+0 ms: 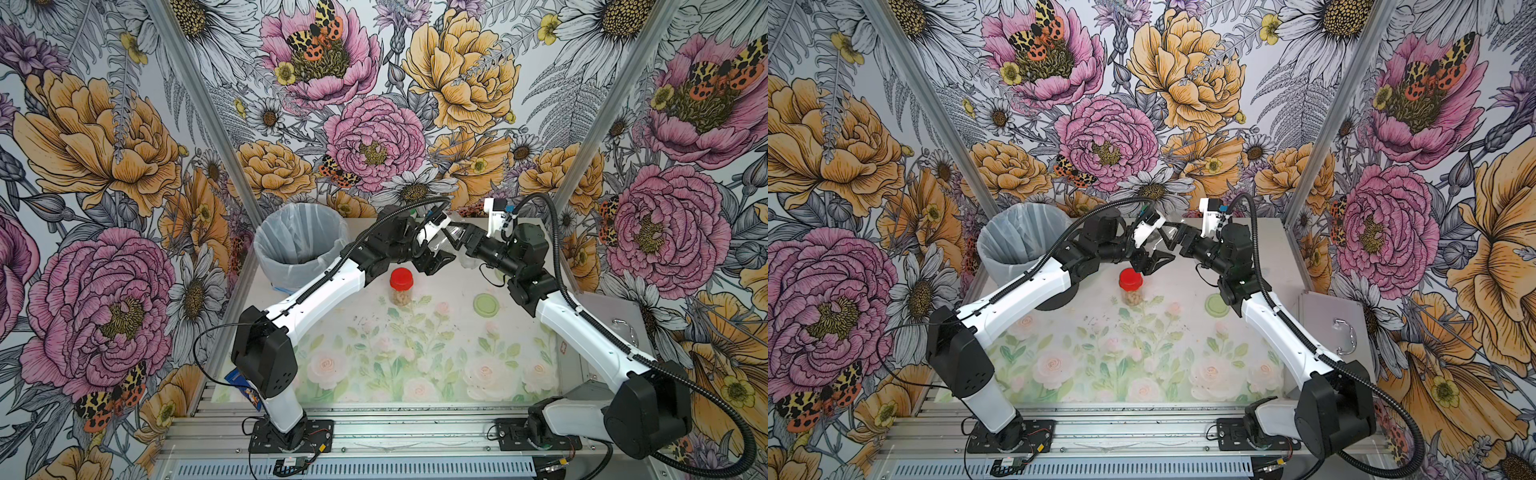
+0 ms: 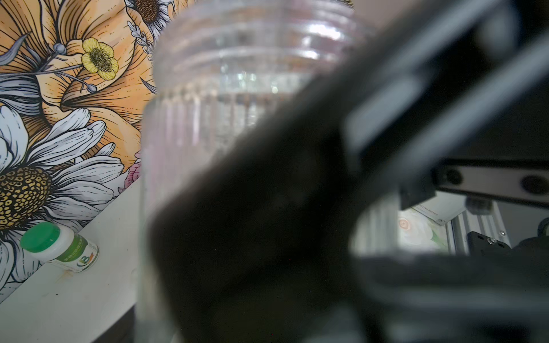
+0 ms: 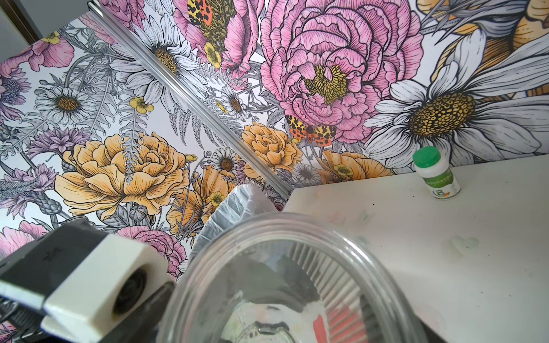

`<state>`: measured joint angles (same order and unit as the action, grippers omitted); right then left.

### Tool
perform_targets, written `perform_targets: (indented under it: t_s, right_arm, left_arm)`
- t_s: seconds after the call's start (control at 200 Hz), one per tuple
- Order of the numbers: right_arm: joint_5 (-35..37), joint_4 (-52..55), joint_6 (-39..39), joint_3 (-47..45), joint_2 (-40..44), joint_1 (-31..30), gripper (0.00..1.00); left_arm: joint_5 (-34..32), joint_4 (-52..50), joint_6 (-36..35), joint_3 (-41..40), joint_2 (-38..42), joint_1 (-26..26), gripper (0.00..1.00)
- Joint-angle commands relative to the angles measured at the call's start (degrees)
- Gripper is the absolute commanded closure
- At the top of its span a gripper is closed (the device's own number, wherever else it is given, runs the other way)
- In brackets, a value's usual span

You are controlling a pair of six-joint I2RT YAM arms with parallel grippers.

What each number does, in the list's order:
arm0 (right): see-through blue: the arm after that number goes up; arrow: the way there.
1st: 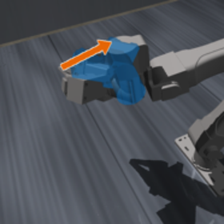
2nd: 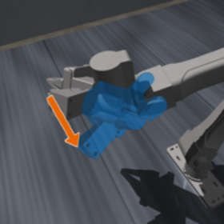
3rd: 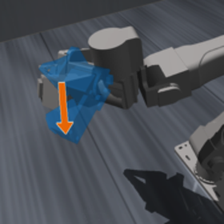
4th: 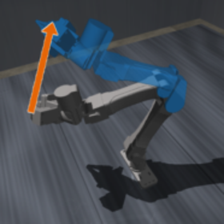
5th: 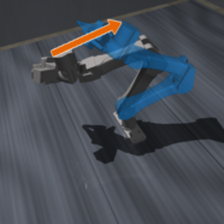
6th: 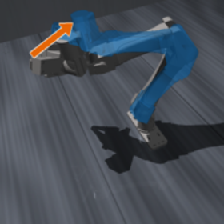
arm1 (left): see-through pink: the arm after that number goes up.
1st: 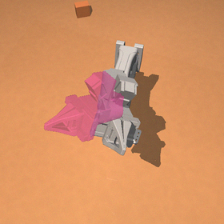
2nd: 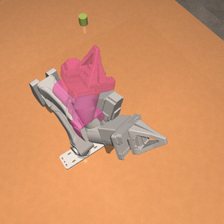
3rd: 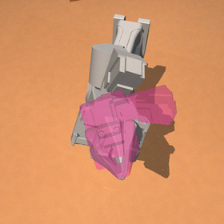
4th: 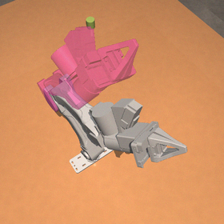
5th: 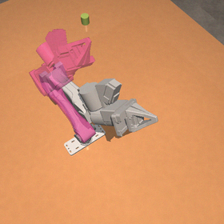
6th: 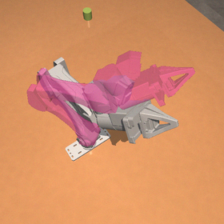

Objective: Empty moldy peanuts from jars
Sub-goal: Place the jar at the center of the board.

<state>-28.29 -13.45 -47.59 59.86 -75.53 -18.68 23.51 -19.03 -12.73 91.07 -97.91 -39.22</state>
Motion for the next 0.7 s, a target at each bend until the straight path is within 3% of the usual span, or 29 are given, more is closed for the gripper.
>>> perform_targets:
  t_s: [0.0,0.125,0.23,0.38,0.615,0.696]
  right_arm:
    - [-0.6,-3.2,0.0,1.0,-0.9,0.2,0.02]
    - [-1.2,-3.7,0.0,0.9,-1.5,0.2,0.08]
    - [-1.1,-4.3,0.5,0.5,-1.5,0.2,0.19]
    - [2.1,1.8,5.3,0.9,-0.8,0.2,0.42]
    - [11.8,16.2,20.0,4.6,-0.2,0.1,0.55]
    - [13.3,17.3,22.7,5.5,-0.6,0.3,0.58]
  left_arm:
    - [1.8,4.8,0.0,1.2,1.1,-0.4,0.85]
    - [1.7,5.0,-0.2,1.0,1.3,-0.3,0.84]
    - [2.4,5.1,0.0,1.1,1.0,-0.3,0.84]
    - [1.0,3.4,-0.2,1.5,0.0,-0.4,0.66]
    - [-0.3,-4.9,-4.2,3.9,-2.2,0.2,0.39]
    - [1.1,-7.3,-5.5,4.1,-2.5,0.2,0.36]
